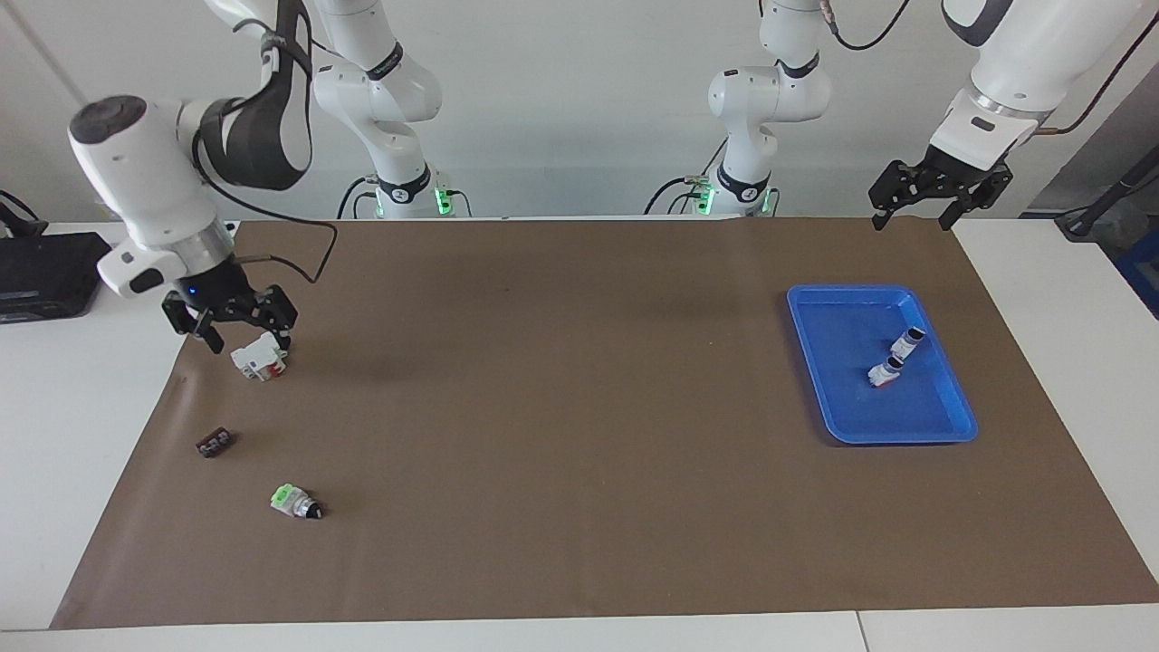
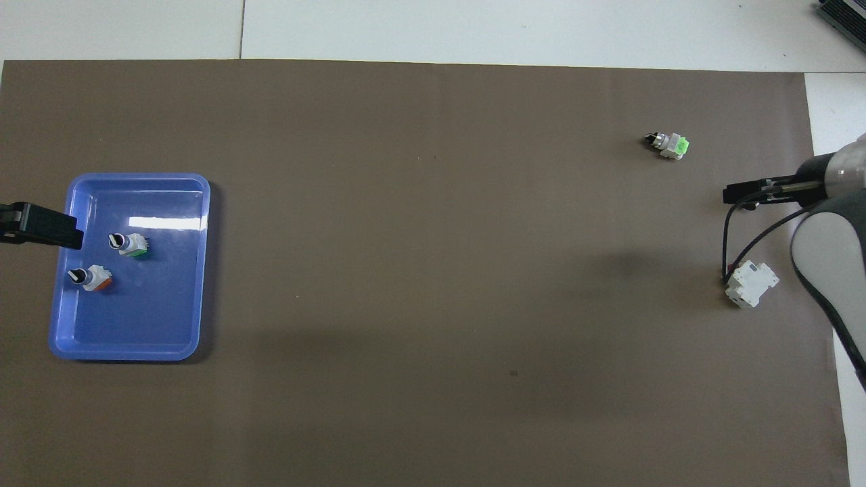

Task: Turn and place switch with both arms
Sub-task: 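Move the right gripper toward the green-and-white knob, then lower the right gripper and close it on the green-and-white knob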

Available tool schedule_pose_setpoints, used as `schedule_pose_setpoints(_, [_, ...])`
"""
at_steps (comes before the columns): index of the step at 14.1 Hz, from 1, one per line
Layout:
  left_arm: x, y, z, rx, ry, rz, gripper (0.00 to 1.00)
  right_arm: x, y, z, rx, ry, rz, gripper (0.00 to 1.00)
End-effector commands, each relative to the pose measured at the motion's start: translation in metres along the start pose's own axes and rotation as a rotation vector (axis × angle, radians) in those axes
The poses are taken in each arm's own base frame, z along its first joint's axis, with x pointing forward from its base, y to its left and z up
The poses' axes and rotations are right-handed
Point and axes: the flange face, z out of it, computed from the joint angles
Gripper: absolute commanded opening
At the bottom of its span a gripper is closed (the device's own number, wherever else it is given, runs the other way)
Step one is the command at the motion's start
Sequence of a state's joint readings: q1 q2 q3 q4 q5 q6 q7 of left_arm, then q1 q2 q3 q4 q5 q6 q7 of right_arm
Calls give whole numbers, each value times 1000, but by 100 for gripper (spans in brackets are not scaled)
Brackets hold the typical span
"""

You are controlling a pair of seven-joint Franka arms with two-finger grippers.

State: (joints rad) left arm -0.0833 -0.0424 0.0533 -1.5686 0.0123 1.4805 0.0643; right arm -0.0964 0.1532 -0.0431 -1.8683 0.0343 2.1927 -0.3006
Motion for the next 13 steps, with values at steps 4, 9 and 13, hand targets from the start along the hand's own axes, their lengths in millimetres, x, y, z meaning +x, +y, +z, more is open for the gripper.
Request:
schedule_pose_setpoints(4, [-9,-4,0,14,6,-2,100,52,20,107,-29,61,-445,100])
schedule_pose_setpoints(9, [-9,-4,0,14,6,-2,100,80,13,146,-17,67,-683,100])
schedule_pose_setpoints(13, [-9,-4,0,14,6,-2,100,73,26,168,57,90,-738,100])
